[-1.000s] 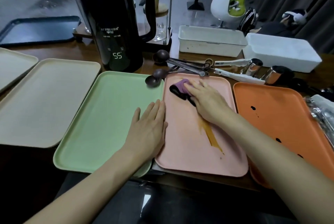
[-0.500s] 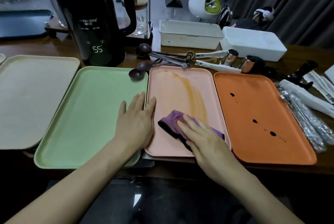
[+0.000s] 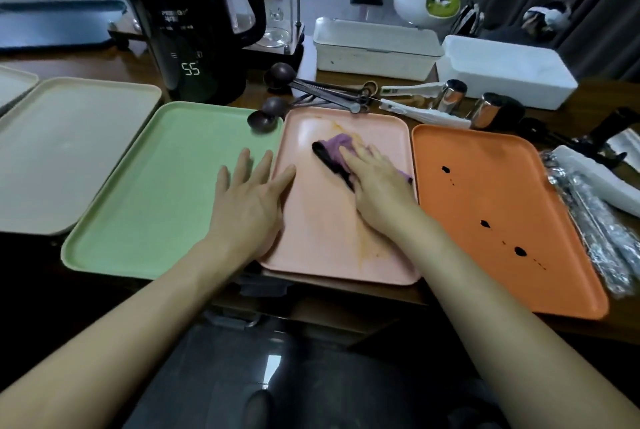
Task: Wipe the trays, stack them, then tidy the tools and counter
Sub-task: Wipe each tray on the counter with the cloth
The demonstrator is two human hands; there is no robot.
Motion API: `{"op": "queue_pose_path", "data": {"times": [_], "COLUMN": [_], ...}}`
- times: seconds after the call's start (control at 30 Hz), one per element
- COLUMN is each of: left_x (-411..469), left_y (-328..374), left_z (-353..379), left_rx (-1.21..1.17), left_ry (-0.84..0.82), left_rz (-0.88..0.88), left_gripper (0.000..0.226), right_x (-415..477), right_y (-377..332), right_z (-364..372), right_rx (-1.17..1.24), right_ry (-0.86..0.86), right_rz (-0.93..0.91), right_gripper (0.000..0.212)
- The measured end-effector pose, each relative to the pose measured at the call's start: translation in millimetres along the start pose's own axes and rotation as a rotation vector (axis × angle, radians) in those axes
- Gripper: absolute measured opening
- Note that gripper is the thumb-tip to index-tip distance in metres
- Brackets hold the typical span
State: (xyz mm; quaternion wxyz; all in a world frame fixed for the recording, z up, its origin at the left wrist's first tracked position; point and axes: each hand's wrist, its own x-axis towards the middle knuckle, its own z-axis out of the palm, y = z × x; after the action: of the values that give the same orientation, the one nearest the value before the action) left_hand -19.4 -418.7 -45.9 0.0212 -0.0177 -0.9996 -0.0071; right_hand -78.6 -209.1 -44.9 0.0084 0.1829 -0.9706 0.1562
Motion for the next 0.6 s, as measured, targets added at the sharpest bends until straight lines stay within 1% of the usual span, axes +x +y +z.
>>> {"op": "queue_pose_path", "data": {"times": [0.13, 0.23, 0.33, 0.47, 0.6], "left_x": [2, 3, 2, 2, 1], "left_y": [-2, -3, -4, -7, -7], "left_z": [9, 9, 5, 5, 2], "left_rx": [-0.029, -0.034, -0.053, -0.051, -0.094], "left_ry": [0.042, 0.028, 0.002, -0.01, -0.021], "left_rz": [-0.017, -0.007, -0.005, 0.016, 0.005], "left_gripper": [0.057, 0.058, 0.057, 0.055, 0.054], "right_x": [-56, -87, -96, -99, -118], "right_y": [-23, -44, -56, -60, -53], "right_z": [-4, -6, -7, -9, -12], "right_rx": [0.072, 0.14, 0.174, 0.029, -0.025], "right_ry": [-0.095, -0.143, -0.156, -0.11, -0.065], "right_rz": [-0.114, -0.126, -0.141, -0.123, -0.065], "right_gripper": [0.057, 0.054, 0.05, 0.045, 0.043]}}
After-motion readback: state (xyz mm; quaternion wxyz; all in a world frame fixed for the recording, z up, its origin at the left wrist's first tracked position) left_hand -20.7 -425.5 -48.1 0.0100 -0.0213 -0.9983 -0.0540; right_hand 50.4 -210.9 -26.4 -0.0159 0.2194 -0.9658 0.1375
